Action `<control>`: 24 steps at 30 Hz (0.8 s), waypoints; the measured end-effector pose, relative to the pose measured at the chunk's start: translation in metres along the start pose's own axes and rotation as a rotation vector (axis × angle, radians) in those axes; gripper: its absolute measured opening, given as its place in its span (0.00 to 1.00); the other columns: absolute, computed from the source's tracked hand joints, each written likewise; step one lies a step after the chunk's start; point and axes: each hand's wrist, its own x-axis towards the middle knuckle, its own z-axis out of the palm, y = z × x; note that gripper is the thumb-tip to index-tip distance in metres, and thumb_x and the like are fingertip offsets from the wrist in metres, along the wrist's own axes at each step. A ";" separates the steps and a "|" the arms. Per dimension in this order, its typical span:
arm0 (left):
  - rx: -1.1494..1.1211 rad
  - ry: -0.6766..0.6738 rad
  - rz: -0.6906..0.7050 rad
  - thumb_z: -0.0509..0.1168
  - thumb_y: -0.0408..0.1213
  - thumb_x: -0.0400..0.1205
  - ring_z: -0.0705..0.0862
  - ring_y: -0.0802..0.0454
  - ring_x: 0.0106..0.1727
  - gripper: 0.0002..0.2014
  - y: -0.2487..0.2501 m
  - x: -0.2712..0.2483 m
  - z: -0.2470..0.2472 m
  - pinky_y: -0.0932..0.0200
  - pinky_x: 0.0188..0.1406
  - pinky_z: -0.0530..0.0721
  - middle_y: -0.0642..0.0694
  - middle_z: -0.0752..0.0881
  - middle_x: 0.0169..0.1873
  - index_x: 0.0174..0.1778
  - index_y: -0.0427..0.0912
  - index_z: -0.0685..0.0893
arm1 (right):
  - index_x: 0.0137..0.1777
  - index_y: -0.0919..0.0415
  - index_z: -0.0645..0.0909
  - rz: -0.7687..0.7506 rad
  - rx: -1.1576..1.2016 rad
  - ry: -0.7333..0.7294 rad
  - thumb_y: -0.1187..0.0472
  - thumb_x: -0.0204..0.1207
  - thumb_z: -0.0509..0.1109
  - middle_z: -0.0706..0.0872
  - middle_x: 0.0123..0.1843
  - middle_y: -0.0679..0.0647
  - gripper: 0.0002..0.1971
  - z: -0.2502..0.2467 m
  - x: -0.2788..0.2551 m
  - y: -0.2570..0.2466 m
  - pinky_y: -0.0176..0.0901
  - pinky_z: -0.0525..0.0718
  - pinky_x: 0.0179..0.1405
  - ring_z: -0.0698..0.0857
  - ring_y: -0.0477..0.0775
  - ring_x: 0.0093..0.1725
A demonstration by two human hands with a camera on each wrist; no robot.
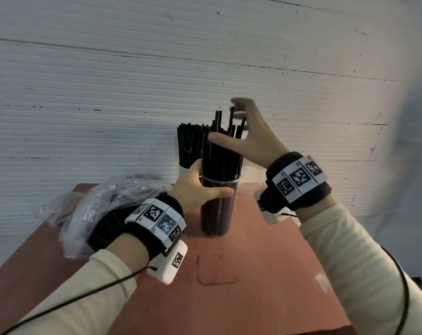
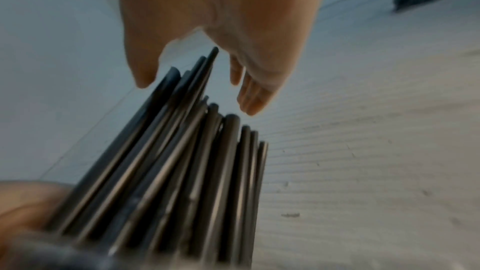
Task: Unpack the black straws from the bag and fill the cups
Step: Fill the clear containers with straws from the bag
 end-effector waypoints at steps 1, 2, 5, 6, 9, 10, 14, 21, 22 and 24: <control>-0.005 -0.005 0.003 0.82 0.48 0.65 0.80 0.58 0.64 0.38 0.000 0.000 0.000 0.57 0.67 0.75 0.57 0.83 0.62 0.70 0.53 0.73 | 0.77 0.54 0.61 -0.080 -0.003 0.040 0.47 0.70 0.78 0.71 0.73 0.51 0.40 -0.001 0.001 -0.004 0.33 0.74 0.67 0.74 0.45 0.70; -0.010 -0.009 0.005 0.82 0.48 0.65 0.80 0.57 0.65 0.39 0.000 0.000 0.000 0.56 0.67 0.75 0.56 0.83 0.62 0.71 0.52 0.73 | 0.79 0.56 0.60 -0.156 -0.020 0.044 0.51 0.73 0.77 0.70 0.76 0.52 0.40 -0.001 0.002 -0.006 0.29 0.72 0.68 0.73 0.46 0.72; -0.011 0.003 0.001 0.82 0.48 0.66 0.80 0.58 0.64 0.38 -0.001 0.000 0.001 0.57 0.66 0.76 0.56 0.83 0.61 0.70 0.51 0.74 | 0.81 0.57 0.64 -0.245 -0.205 -0.108 0.54 0.81 0.68 0.71 0.79 0.52 0.30 0.006 -0.001 -0.008 0.26 0.65 0.72 0.71 0.46 0.76; -0.014 0.009 -0.004 0.82 0.47 0.66 0.81 0.58 0.64 0.37 -0.002 0.000 0.002 0.57 0.66 0.76 0.56 0.84 0.61 0.69 0.51 0.74 | 0.79 0.56 0.68 -0.237 -0.266 -0.165 0.54 0.83 0.65 0.73 0.78 0.52 0.26 0.009 -0.005 -0.005 0.29 0.65 0.72 0.72 0.47 0.75; -0.034 0.009 -0.013 0.83 0.49 0.65 0.82 0.57 0.63 0.36 -0.005 0.000 0.003 0.51 0.69 0.78 0.56 0.85 0.60 0.68 0.51 0.75 | 0.74 0.57 0.76 -0.214 -0.290 -0.217 0.55 0.84 0.63 0.81 0.70 0.52 0.19 0.017 -0.016 0.004 0.31 0.70 0.66 0.78 0.48 0.69; -0.036 0.009 -0.012 0.82 0.49 0.65 0.82 0.57 0.63 0.36 -0.005 0.000 0.003 0.51 0.69 0.78 0.56 0.84 0.60 0.68 0.51 0.75 | 0.74 0.58 0.76 -0.222 -0.280 -0.192 0.55 0.84 0.63 0.80 0.71 0.52 0.20 0.018 -0.018 0.005 0.30 0.70 0.66 0.78 0.48 0.69; -0.044 0.000 -0.016 0.82 0.48 0.67 0.81 0.57 0.64 0.39 -0.002 -0.001 0.003 0.56 0.67 0.77 0.55 0.83 0.61 0.72 0.49 0.73 | 0.80 0.56 0.68 -0.239 -0.240 -0.127 0.56 0.85 0.61 0.70 0.80 0.49 0.23 0.016 -0.024 0.006 0.26 0.61 0.75 0.68 0.43 0.78; -0.109 -0.004 -0.034 0.81 0.40 0.70 0.80 0.63 0.62 0.39 0.004 -0.008 0.008 0.65 0.64 0.77 0.56 0.82 0.62 0.74 0.47 0.70 | 0.77 0.56 0.73 -0.195 -0.352 -0.189 0.53 0.86 0.58 0.73 0.79 0.50 0.21 0.026 -0.029 0.002 0.49 0.63 0.81 0.70 0.49 0.78; -0.109 -0.018 -0.035 0.80 0.38 0.70 0.78 0.60 0.68 0.40 0.005 -0.009 0.007 0.64 0.68 0.74 0.56 0.79 0.67 0.76 0.47 0.67 | 0.78 0.56 0.71 -0.190 -0.335 -0.181 0.53 0.86 0.58 0.72 0.79 0.50 0.22 0.025 -0.029 -0.001 0.44 0.61 0.81 0.68 0.49 0.79; -0.067 -0.026 -0.068 0.79 0.36 0.72 0.66 0.56 0.80 0.49 0.006 -0.014 0.000 0.63 0.75 0.64 0.54 0.68 0.78 0.84 0.47 0.56 | 0.79 0.57 0.69 -0.196 -0.273 -0.130 0.53 0.85 0.60 0.71 0.80 0.51 0.23 0.024 -0.030 -0.007 0.35 0.59 0.78 0.67 0.48 0.80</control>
